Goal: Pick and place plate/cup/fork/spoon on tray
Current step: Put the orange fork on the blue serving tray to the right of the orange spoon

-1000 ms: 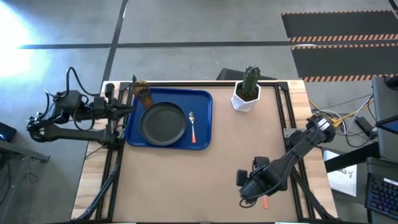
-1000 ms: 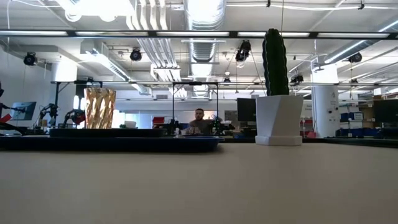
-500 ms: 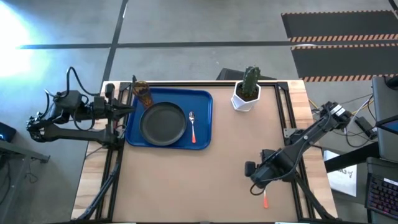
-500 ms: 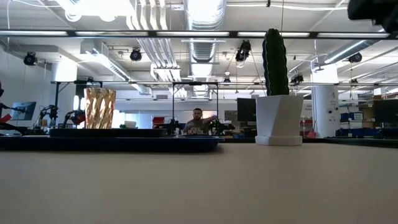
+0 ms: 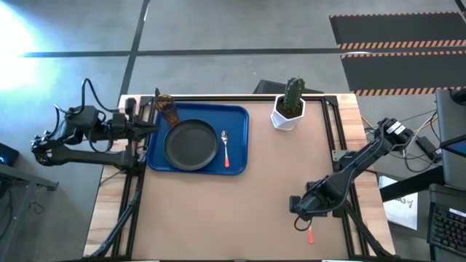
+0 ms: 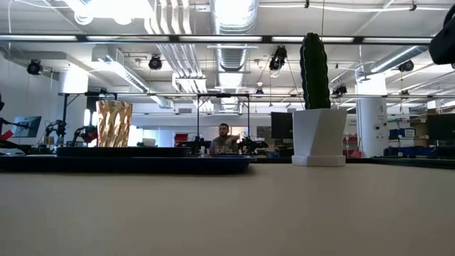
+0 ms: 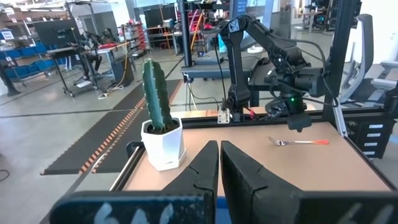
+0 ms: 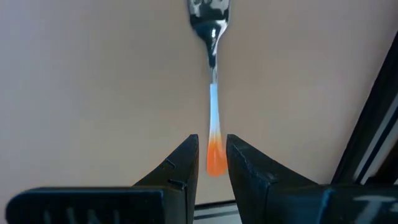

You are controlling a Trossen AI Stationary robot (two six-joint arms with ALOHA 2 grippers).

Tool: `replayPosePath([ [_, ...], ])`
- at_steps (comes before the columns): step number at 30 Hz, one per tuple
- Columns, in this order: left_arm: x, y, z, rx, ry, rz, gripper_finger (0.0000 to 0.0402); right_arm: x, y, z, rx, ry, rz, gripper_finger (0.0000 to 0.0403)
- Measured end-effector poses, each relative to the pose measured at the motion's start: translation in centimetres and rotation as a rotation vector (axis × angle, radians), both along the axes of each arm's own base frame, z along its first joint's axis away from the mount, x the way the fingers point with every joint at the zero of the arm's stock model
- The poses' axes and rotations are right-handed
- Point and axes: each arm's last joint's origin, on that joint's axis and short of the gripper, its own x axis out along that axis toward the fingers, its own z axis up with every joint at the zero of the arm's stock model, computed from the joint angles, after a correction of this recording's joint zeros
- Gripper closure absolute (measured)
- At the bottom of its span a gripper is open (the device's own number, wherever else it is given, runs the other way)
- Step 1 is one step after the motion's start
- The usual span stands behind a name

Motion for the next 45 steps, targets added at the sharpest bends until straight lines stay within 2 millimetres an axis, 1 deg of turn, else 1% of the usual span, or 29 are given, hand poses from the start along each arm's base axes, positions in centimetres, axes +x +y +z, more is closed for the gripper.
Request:
replayPosePath([
  [7,0.3,0.0,-0.1,0.0,0.012,0.0,0.0402,-0.1,-0.5,-0.7,-0.011,0.007,0.013,0.0328],
  [10,0.3,0.0,-0.1,0.0,0.012,0.0,0.0402,0.0,-0.9,-1.0,-0.01,0.002,0.013,0.0317],
  [13,0.3,0.0,-0.1,-0.001,0.01,0.001,0.0402,0.1,-0.9,-1.5,-0.02,0.015,0.015,0.0296],
  [20,0.2,0.0,0.0,-0.001,0.007,0.001,0.0402,0.5,-0.5,-3.2,-0.048,0.067,0.018,0.0252],
  [26,0.2,0.0,0.0,0.0,0.007,0.001,0.0402,1.7,0.6,-5.2,-0.026,0.042,0.024,0.0239],
  [32,0.2,0.0,0.0,0.003,0.008,0.001,0.0402,2.2,1.3,-7.1,-0.028,0.075,0.038,0.0239],
  [36,0.3,0.0,-0.1,0.004,0.01,0.0,0.0402,2.1,1.3,-7.0,-0.019,0.078,0.039,0.0239],
  [39,0.2,0.0,0.0,0.006,0.01,0.0,0.0402,2.1,1.2,-6.6,-0.019,0.062,0.026,0.0246],
  [42,0.2,0.0,0.0,0.006,0.008,0.0,0.0402,2.2,1.2,-6.5,-0.016,0.054,0.02,0.0266],
  [45,0.1,0.0,0.0,0.006,0.006,0.0,0.0402,2.4,1.2,-6.5,-0.009,0.042,0.014,0.0306],
])
